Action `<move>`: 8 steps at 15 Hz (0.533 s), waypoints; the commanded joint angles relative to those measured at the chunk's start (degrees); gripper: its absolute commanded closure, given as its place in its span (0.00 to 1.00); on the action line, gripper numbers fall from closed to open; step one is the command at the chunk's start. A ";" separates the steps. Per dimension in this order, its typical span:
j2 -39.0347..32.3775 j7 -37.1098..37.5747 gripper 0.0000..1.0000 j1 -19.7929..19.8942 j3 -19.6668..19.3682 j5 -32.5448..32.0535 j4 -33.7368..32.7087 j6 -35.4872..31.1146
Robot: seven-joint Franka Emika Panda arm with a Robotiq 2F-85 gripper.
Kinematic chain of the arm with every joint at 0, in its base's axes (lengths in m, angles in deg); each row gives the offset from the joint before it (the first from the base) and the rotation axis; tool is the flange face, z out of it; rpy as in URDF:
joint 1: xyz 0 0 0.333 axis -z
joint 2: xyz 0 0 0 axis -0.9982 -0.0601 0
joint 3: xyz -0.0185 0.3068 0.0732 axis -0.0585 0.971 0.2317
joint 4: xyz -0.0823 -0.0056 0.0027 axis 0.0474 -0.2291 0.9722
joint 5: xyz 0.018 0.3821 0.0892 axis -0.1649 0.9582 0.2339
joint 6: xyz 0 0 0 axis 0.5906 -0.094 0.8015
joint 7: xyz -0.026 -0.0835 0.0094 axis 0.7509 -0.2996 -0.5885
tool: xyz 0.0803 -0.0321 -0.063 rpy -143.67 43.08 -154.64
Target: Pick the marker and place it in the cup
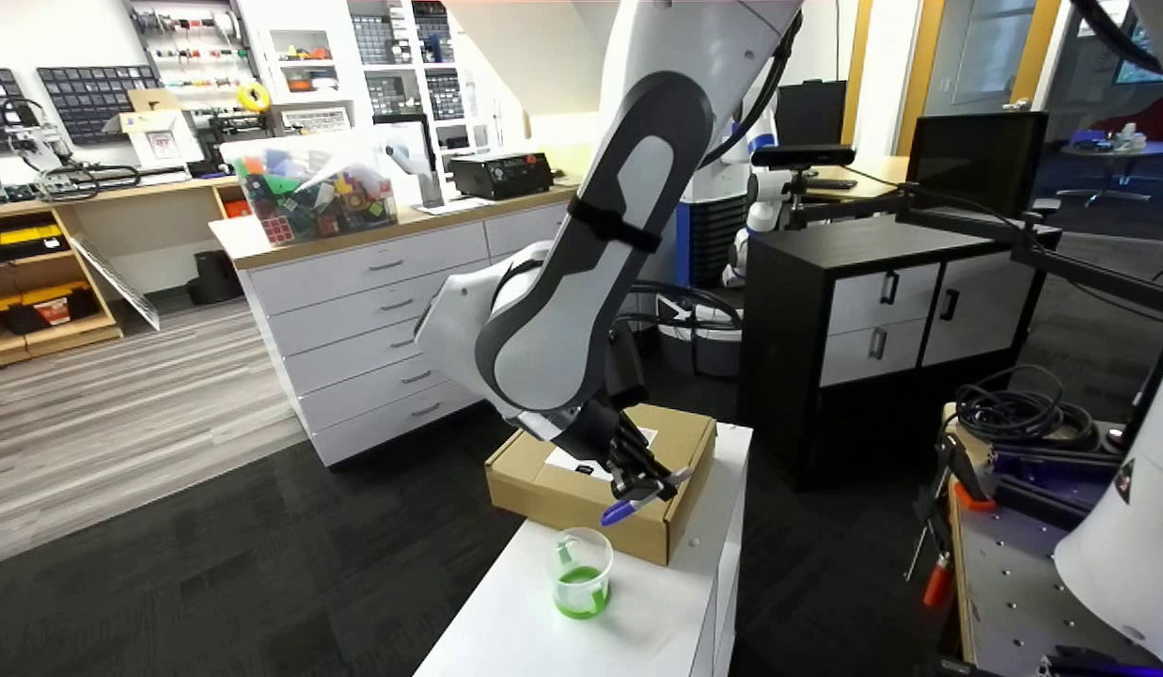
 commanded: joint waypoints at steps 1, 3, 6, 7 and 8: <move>-4.68 0.85 0.94 -2.25 0.73 -2.57 -6.16 5.14; -6.64 0.62 0.94 -3.31 0.93 -3.51 -8.67 6.36; -9.35 0.10 0.94 -4.72 1.10 -5.27 -12.21 7.84; -10.24 0.00 0.94 -5.17 1.12 -5.86 -13.31 8.11; -11.05 -0.23 0.94 -5.56 1.16 -6.38 -14.40 8.42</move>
